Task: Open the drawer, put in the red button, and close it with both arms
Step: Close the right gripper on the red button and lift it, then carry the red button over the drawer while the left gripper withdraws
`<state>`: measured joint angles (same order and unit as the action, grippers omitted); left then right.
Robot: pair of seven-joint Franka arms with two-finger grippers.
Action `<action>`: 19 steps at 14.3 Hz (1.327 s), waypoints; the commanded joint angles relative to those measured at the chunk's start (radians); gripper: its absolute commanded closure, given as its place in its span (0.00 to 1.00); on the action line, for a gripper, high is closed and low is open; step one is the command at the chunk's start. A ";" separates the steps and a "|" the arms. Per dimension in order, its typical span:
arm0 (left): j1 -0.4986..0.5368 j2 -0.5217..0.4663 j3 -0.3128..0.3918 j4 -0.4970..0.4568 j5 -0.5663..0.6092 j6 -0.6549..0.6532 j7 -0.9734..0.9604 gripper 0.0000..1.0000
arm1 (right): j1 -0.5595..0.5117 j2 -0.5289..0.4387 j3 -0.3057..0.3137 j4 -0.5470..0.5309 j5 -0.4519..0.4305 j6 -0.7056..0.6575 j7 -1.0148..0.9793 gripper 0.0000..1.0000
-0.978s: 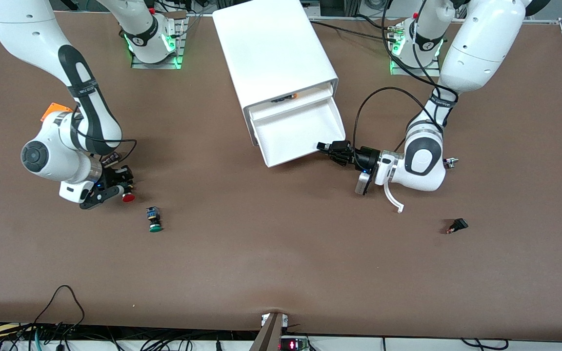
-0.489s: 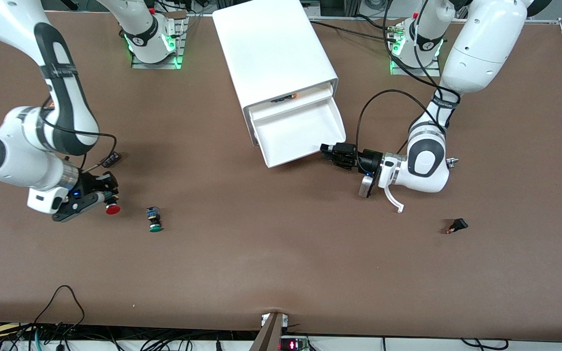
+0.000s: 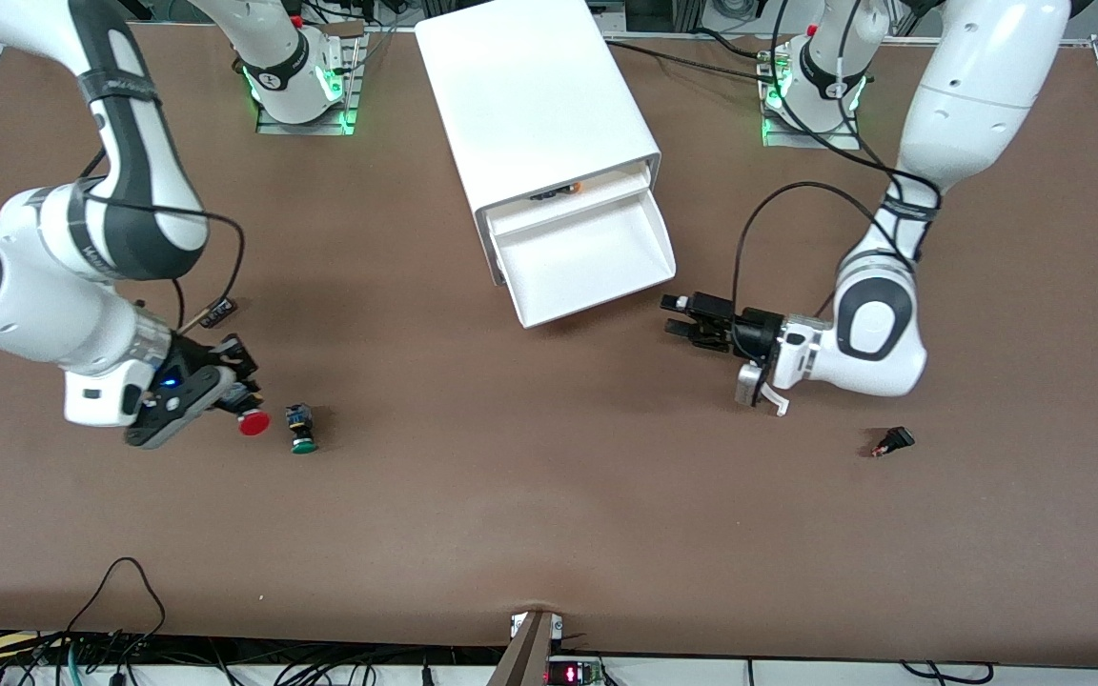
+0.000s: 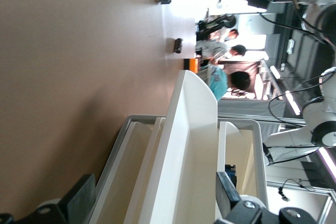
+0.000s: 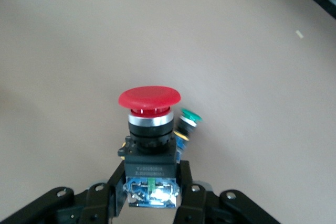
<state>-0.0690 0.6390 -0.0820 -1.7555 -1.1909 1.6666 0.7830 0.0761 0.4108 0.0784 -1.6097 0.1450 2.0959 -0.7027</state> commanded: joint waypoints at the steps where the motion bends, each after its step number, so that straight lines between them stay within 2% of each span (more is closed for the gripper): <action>1: 0.003 -0.056 -0.005 0.069 0.144 -0.019 -0.167 0.00 | 0.042 -0.026 0.026 0.025 0.002 -0.020 -0.066 0.78; 4: 0.003 -0.076 -0.005 0.184 0.339 -0.060 -0.330 0.00 | 0.149 -0.029 0.026 0.069 -0.086 -0.069 -0.052 0.78; 7: 0.006 -0.078 -0.005 0.286 0.535 -0.102 -0.370 0.00 | 0.224 -0.018 0.023 0.096 -0.163 -0.071 -0.069 0.78; 12: 0.025 -0.119 -0.005 0.355 0.857 -0.111 -0.370 0.00 | 0.397 0.014 0.023 0.148 -0.208 -0.073 -0.072 0.78; 15: 0.020 -0.136 -0.012 0.372 1.080 -0.110 -0.373 0.00 | 0.467 0.069 0.023 0.204 -0.217 -0.092 -0.078 0.78; 19: 0.025 -0.182 -0.007 0.378 1.258 -0.105 -0.401 0.00 | 0.524 0.123 0.014 0.244 -0.226 -0.125 -0.133 0.78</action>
<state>-0.0448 0.4995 -0.0875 -1.3802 -0.0092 1.5748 0.4115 0.5836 0.4943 0.1047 -1.4273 -0.0668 2.0092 -0.7792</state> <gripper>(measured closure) 0.000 0.581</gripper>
